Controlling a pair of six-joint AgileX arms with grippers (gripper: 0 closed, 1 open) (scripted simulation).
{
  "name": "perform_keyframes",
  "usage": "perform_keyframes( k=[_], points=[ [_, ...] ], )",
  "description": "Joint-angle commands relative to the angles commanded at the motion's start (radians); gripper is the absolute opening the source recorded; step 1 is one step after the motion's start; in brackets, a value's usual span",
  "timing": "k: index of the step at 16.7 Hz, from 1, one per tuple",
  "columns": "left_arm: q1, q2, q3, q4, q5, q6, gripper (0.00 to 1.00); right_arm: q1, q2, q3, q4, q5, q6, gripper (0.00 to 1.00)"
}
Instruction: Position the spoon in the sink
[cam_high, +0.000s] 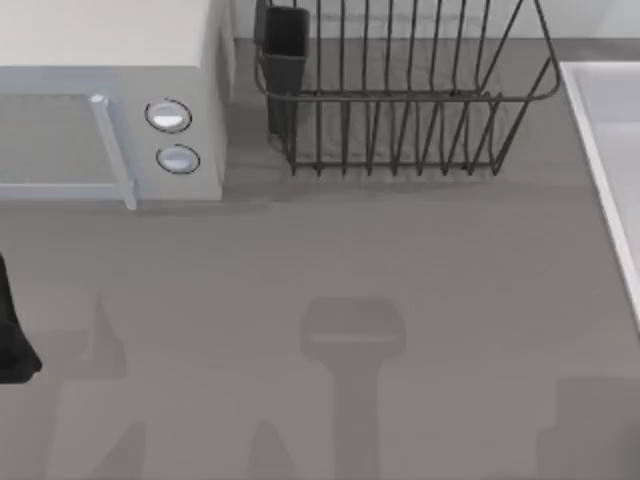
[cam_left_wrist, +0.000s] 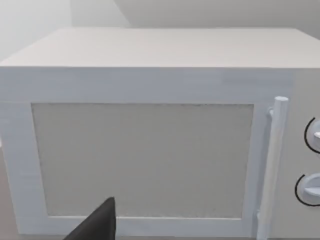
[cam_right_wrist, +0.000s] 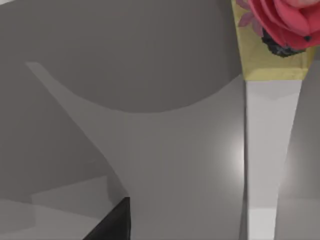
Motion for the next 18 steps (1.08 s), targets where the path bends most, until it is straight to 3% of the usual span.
perform_keyframes(
  k=[6,14,15,18],
  points=[
    [0.000,0.000,0.000,0.000,0.000,0.000,1.00,0.000,0.000,0.000,0.000,0.000,0.000,0.02],
    [0.000,0.000,0.000,0.000,0.000,0.000,1.00,0.000,0.000,0.000,0.000,0.000,0.000,0.00],
    [0.000,0.000,0.000,0.000,0.000,0.000,1.00,0.004,-0.070,0.045,-0.115,0.017,0.043,0.00],
    [0.000,0.000,0.000,0.000,0.000,0.000,1.00,0.001,-0.084,0.077,-0.155,0.016,0.040,0.00]
  ],
)
